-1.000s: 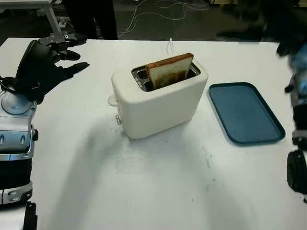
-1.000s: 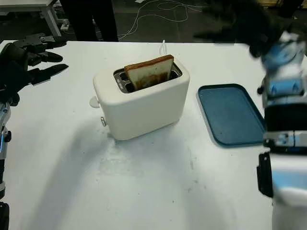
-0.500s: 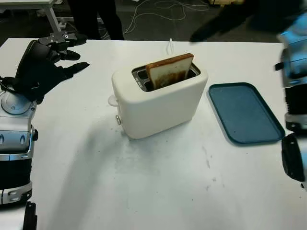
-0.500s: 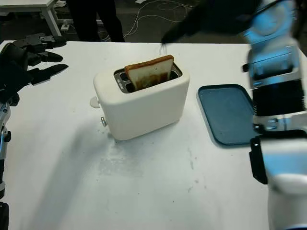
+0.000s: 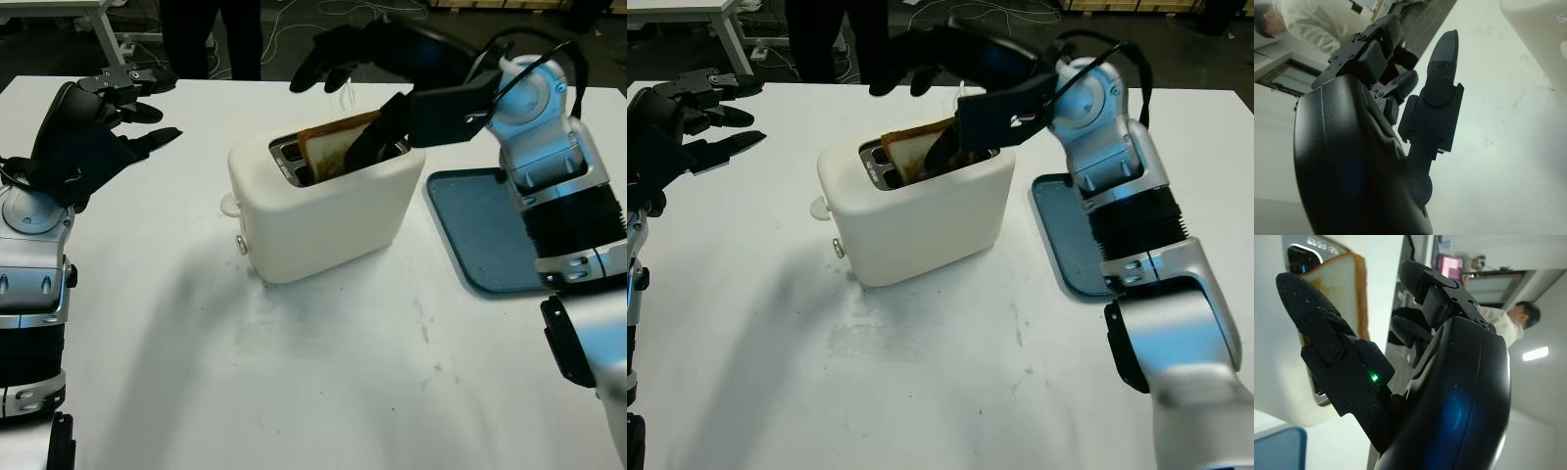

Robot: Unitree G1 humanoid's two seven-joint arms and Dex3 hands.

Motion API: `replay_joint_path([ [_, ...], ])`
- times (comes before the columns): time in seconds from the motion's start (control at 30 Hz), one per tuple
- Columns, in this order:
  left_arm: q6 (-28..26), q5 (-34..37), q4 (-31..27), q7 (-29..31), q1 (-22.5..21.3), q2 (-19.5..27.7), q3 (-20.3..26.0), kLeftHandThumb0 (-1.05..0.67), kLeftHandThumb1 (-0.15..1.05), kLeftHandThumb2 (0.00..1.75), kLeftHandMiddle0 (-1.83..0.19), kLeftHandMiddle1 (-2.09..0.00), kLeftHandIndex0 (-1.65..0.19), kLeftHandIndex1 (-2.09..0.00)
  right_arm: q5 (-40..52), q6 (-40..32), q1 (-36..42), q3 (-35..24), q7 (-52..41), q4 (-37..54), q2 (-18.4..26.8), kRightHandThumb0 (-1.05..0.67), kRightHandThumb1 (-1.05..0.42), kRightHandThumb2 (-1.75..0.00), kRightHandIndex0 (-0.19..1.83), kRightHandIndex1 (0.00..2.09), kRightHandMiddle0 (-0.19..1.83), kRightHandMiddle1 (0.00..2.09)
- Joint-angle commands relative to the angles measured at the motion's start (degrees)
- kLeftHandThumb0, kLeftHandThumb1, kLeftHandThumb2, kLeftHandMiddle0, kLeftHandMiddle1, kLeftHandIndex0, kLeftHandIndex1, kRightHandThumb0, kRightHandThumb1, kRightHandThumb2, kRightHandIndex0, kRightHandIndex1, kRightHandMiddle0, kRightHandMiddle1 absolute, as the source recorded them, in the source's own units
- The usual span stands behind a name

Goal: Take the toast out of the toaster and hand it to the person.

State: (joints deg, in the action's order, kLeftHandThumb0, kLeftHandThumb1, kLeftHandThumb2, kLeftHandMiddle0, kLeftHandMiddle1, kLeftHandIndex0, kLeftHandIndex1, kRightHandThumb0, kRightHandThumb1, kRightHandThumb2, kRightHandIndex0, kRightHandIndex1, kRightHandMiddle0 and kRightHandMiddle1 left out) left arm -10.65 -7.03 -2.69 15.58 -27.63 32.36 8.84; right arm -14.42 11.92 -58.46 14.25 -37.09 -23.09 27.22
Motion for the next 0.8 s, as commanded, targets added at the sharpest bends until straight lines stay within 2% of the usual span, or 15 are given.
replay_joint_path([
  [0.0,-0.20,0.08,-0.52,-0.17,0.48,-0.07,-0.16,-0.43,0.92,0.10,-0.40,-0.77,-0.58,-0.20,-0.46,-0.04,1.04,0.24,0.75,-0.22,-0.38,-0.61,-0.63,-0.01,0.18,0.92,0.40,0.48],
  [0.33,-0.41,0.49,-0.65,-0.10,0.59,-0.27,-0.02,-0.43,0.92,0.09,-0.39,-0.77,-0.58,-0.20,-2.35,1.82,2.25,0.37,3.17,-3.12,-0.69,-0.40,-0.66,-0.01,0.24,0.84,0.45,0.40],
  [0.43,-0.44,0.23,-0.67,-0.04,0.71,-0.02,-0.12,-0.45,0.92,0.10,-0.39,-0.78,-0.59,-0.20,-4.74,1.42,3.28,0.30,6.53,-2.29,-0.69,-0.29,-0.69,-0.01,0.44,0.79,0.58,0.36],
  [0.53,-0.44,-0.08,-0.61,0.09,0.75,0.31,-0.27,-0.45,0.92,0.10,-0.39,-0.78,-0.58,-0.20,-6.42,2.95,3.57,0.51,8.21,-2.79,-0.22,-0.29,-0.72,-0.01,0.59,0.77,0.69,0.33],
  [0.67,-0.65,0.06,-0.67,0.00,0.62,0.00,-0.26,-0.45,0.92,0.10,-0.39,-0.78,-0.58,-0.20,-6.84,3.98,3.37,0.66,7.00,-3.53,0.32,-0.31,-0.75,-0.01,0.65,0.77,0.76,0.32],
  [0.77,-0.92,-0.13,-0.76,-0.14,0.60,-0.01,-0.34,-0.44,0.92,0.10,-0.38,-0.78,-0.58,-0.20,-6.57,1.11,3.22,0.53,5.05,-2.59,0.18,-0.28,-0.75,-0.01,0.77,0.82,0.85,0.35],
])
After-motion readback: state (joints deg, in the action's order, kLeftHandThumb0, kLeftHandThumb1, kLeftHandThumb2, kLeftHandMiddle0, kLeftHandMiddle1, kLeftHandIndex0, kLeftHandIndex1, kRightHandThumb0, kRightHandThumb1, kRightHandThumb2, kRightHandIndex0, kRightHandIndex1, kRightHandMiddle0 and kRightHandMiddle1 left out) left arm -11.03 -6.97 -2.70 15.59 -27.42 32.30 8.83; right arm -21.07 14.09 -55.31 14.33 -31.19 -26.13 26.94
